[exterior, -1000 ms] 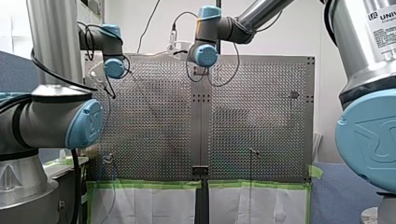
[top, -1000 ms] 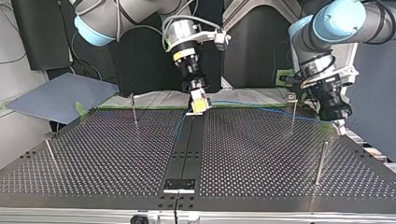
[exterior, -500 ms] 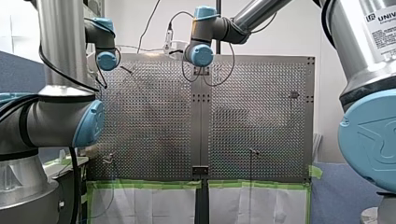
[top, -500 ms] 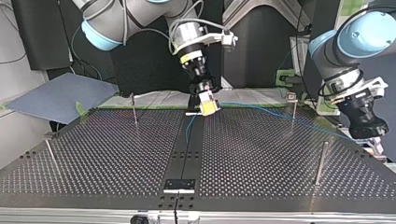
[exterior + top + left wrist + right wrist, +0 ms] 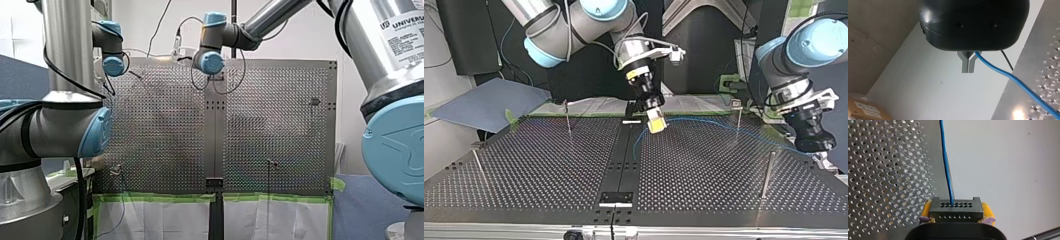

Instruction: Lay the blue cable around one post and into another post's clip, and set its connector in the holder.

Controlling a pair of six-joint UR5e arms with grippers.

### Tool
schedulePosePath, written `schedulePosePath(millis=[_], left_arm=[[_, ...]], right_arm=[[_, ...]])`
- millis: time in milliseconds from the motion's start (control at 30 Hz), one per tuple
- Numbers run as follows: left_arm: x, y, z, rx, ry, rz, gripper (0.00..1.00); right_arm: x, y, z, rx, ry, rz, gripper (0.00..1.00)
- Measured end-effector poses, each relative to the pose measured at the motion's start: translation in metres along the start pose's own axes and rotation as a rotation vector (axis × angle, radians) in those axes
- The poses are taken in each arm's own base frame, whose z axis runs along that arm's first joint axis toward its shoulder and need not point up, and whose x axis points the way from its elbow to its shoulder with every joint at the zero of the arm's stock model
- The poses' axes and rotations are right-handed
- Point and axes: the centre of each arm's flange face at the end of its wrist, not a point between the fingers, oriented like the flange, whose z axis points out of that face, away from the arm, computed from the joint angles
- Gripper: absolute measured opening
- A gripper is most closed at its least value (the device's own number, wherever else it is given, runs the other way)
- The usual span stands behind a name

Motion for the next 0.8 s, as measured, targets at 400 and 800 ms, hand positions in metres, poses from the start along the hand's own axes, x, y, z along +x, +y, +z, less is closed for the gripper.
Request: schedulePosePath(millis=[400, 800], left_arm=[[0.024, 0.012, 0.031, -0.005, 0.033, 0.013, 0.0], [0.026, 0.023, 0.051, -0.019, 0.014, 0.001, 0.0]], right_arm=[[0.006, 0.006, 0.019, -0.002, 0.032, 0.015, 0.0], [-0.02, 0.003, 0.036, 0.014, 0.007, 0.013, 0.0]])
